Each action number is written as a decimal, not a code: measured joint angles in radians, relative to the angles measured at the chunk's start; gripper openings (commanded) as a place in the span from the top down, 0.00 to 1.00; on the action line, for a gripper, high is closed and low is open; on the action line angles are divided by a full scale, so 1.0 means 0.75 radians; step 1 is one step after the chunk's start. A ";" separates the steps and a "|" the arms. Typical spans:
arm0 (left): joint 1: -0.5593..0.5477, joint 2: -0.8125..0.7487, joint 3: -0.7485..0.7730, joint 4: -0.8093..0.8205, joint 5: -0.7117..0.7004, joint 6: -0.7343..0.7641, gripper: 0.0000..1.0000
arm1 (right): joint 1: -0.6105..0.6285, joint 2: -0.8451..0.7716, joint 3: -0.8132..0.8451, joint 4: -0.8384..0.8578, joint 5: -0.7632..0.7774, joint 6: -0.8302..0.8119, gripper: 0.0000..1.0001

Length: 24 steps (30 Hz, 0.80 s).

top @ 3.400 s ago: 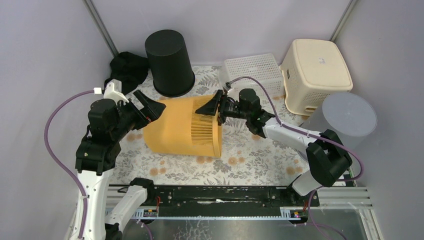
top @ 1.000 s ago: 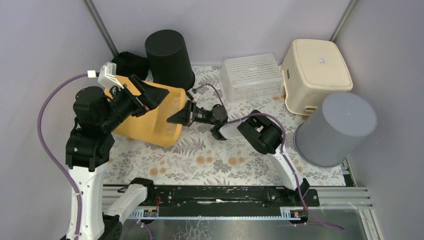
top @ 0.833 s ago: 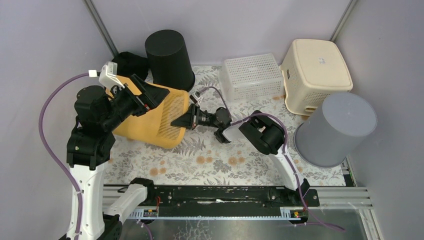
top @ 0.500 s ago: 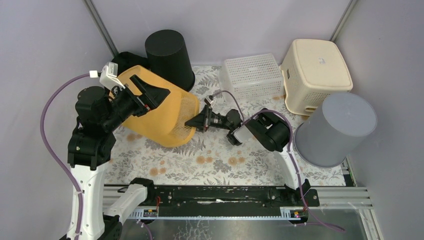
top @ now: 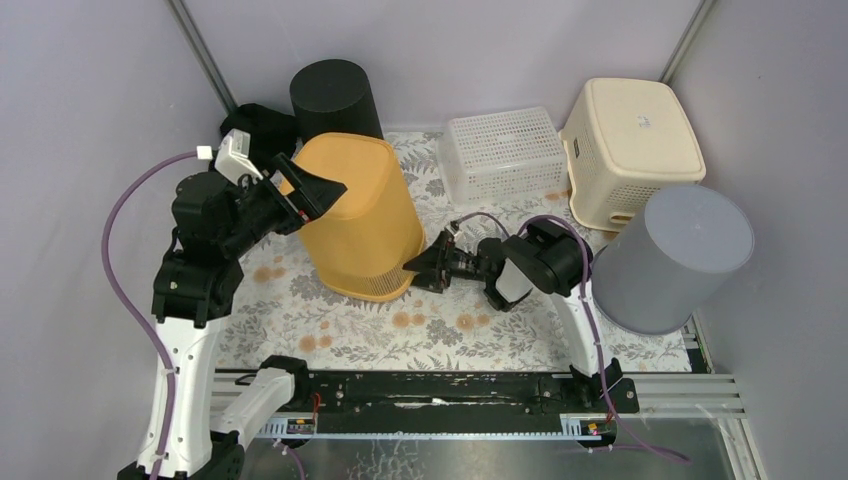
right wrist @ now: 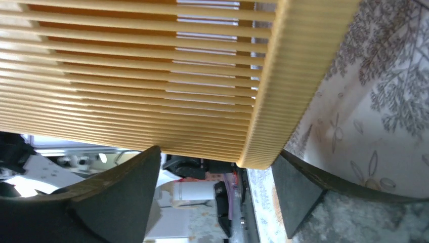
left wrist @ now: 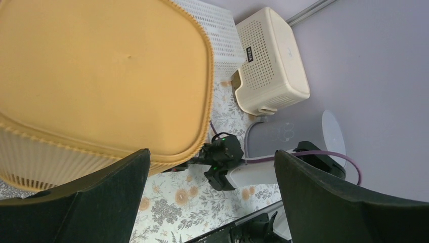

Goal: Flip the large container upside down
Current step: Turn the container upside down at the center of the board.

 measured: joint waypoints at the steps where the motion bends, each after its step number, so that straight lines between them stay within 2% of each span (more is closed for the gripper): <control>1: 0.000 -0.003 -0.021 0.010 -0.001 0.000 0.00 | -0.008 -0.001 -0.024 0.000 0.001 -0.002 0.08; 8: 0.000 -0.011 -0.169 0.047 -0.002 0.001 0.00 | -0.064 -0.081 -0.148 -0.009 -0.004 -0.037 0.05; 12: 0.000 -0.012 -0.208 0.070 -0.004 0.004 0.00 | -0.072 -0.160 -0.178 -0.155 0.001 -0.127 0.05; 18: 0.000 -0.007 -0.274 0.147 -0.026 0.017 0.00 | -0.073 -0.347 -0.095 -0.743 0.068 -0.411 0.03; 24: 0.002 0.004 -0.329 0.261 -0.067 0.036 0.00 | -0.076 -0.417 0.087 -1.219 0.110 -0.647 0.02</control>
